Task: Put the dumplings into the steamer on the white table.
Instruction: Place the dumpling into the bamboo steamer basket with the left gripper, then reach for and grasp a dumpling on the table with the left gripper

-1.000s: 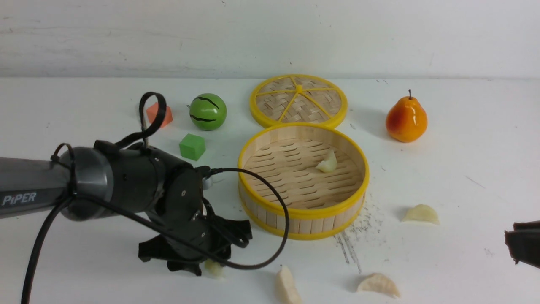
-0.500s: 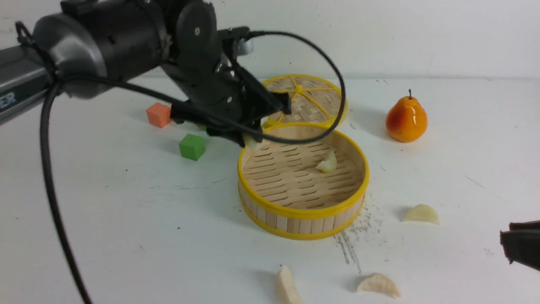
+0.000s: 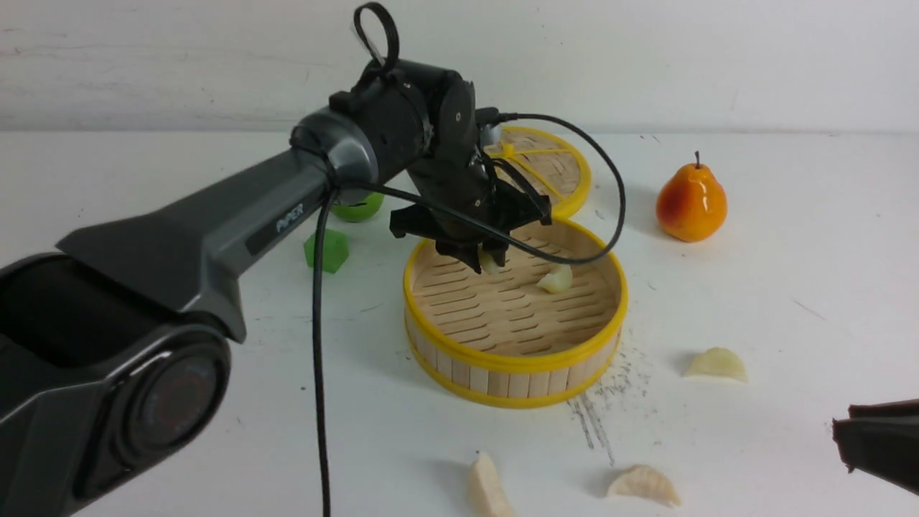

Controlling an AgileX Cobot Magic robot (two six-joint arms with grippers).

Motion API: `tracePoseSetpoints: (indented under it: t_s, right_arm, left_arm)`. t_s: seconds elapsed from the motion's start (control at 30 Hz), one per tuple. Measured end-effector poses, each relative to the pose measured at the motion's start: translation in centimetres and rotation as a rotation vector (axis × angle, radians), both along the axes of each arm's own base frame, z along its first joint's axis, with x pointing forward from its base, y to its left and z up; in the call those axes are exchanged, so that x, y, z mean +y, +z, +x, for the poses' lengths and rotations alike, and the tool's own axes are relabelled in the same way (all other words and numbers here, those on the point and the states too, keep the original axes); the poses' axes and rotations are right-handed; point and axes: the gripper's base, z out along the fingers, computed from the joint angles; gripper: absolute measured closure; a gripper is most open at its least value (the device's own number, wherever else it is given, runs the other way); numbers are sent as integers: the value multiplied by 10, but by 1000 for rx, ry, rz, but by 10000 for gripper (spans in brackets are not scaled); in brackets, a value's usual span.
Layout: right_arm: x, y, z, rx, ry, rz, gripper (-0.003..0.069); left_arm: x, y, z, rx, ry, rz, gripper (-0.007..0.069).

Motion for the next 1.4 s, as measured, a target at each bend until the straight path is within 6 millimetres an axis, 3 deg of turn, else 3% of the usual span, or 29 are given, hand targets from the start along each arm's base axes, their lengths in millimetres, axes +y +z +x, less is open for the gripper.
tracePoseSetpoints:
  t_s: [0.2, 0.3, 0.37, 0.47, 0.57, 0.6, 0.77, 0.93, 1.07, 1.13, 1.27, 1.3, 1.33, 1.4]
  right_arm:
    - [-1, 0, 1, -11, -5, -20, 545]
    - [-1, 0, 1, -12, -5, -22, 545]
    - [-2, 0, 1, -13, -6, -24, 545]
    - [-2, 0, 1, -13, -6, -25, 541]
    - [-2, 0, 1, -13, -6, -24, 537]
    - [-2, 0, 1, -14, -7, -24, 535]
    - [-2, 0, 1, -19, -9, -24, 533]
    - [-2, 0, 1, -19, -9, -23, 533]
    - [-2, 2, -1, -30, -9, -19, 531]
    - [-3, 3, -3, -40, -9, -16, 528]
    - [-4, 5, -6, -55, -10, -11, 526]
    - [-4, 5, -6, -57, -11, -10, 526]
    - [-4, 5, -6, -63, -13, -7, 526]
    - [-4, 6, -6, -67, -14, -6, 524]
  left_arm:
    - [-6, -26, 9, 18, -10, 8, 405]
    - [-6, -28, 9, 22, -13, 11, 324]
    - [-5, -19, 8, 19, -19, 12, 202]
    - [-4, 4, 4, 12, -42, 20, 89]
    - [1, 43, -5, -6, -84, 34, 31]
    - [4, 65, -10, -33, -100, 30, 25]
    - [19, 134, -37, -143, -124, -10, 49]
    - [38, 165, -75, -151, -145, 21, 74]
    - [51, 144, -113, -23, -171, 97, 76]
    - [52, 121, -136, 68, -191, 148, 76]
    - [42, 65, -177, 208, -224, 209, 76]
    - [40, 62, -180, 210, -225, 209, 76]
    - [32, 41, -190, 219, -226, 198, 76]
    - [23, 19, -197, 213, -217, 179, 76]
